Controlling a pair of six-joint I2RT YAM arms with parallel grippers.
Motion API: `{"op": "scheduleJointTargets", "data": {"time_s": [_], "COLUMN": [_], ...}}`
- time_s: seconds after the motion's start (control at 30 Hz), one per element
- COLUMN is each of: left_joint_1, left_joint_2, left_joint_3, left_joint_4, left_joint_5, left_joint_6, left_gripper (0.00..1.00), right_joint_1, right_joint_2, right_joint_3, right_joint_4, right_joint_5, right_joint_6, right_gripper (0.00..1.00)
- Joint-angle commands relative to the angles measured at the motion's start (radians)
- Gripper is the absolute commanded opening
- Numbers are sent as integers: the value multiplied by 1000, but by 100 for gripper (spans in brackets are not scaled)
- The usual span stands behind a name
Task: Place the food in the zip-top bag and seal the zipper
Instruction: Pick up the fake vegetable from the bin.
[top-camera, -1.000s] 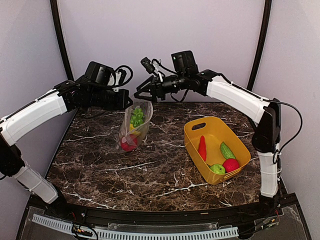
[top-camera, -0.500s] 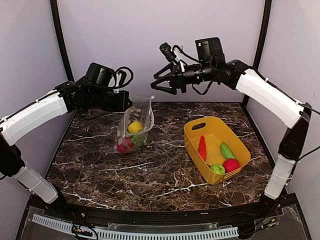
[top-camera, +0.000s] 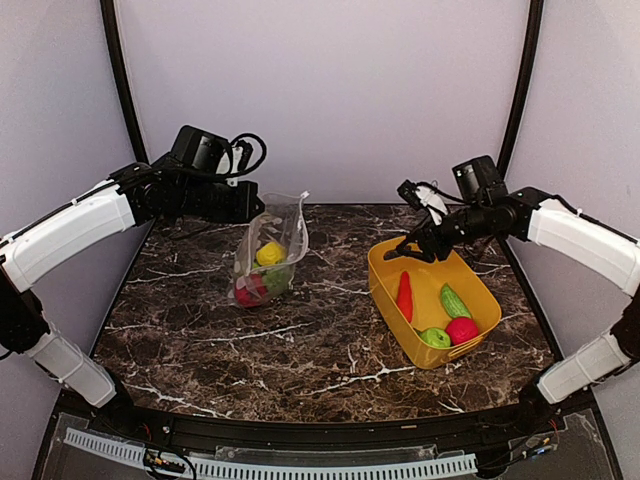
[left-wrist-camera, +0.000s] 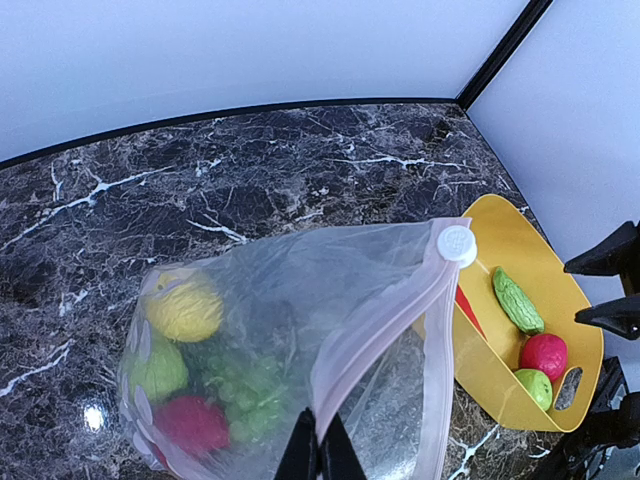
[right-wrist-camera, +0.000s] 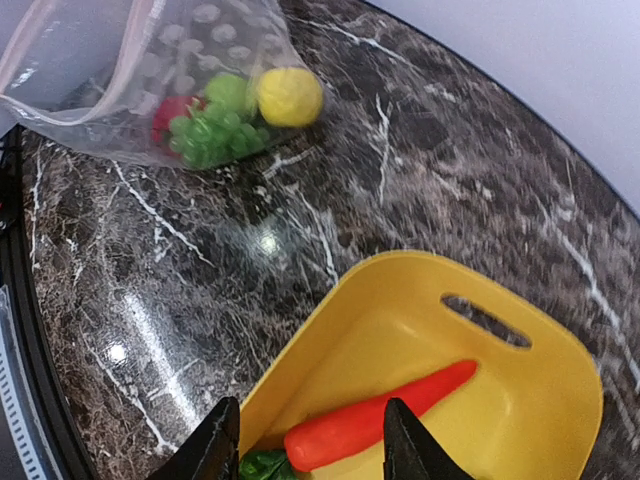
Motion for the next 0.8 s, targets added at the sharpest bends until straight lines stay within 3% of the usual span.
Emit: {"op": "scheduleJointTargets", "data": {"time_s": [0.0, 0.3, 0.47, 0.57, 0.77], "left_joint_1": [0, 0, 0, 0, 0], "left_joint_2": [-36, -61, -77, -80, -81], "left_joint_3": [-11, -29, -35, -37, -40], "left_joint_4": [12, 0, -15, -24, -27], "left_joint_5": [-9, -28, -47, -57, -71], "left_joint_6": [7, -6, -3, 2, 6], "left_gripper": [1, 1, 1, 1, 1], "right_joint_1": [-53, -71, -76, -75, -75], "right_joint_2": [-49, 115, 223, 280, 396], "right_joint_3": [-130, -215, -185, -147, -92], "right_joint_4": [69, 89, 76, 56, 26], "right_joint_5": [80, 64, 167, 205, 171], "right_joint_6": [195, 460, 590, 641, 687], "right_gripper": [44, 43, 38, 41, 43]}}
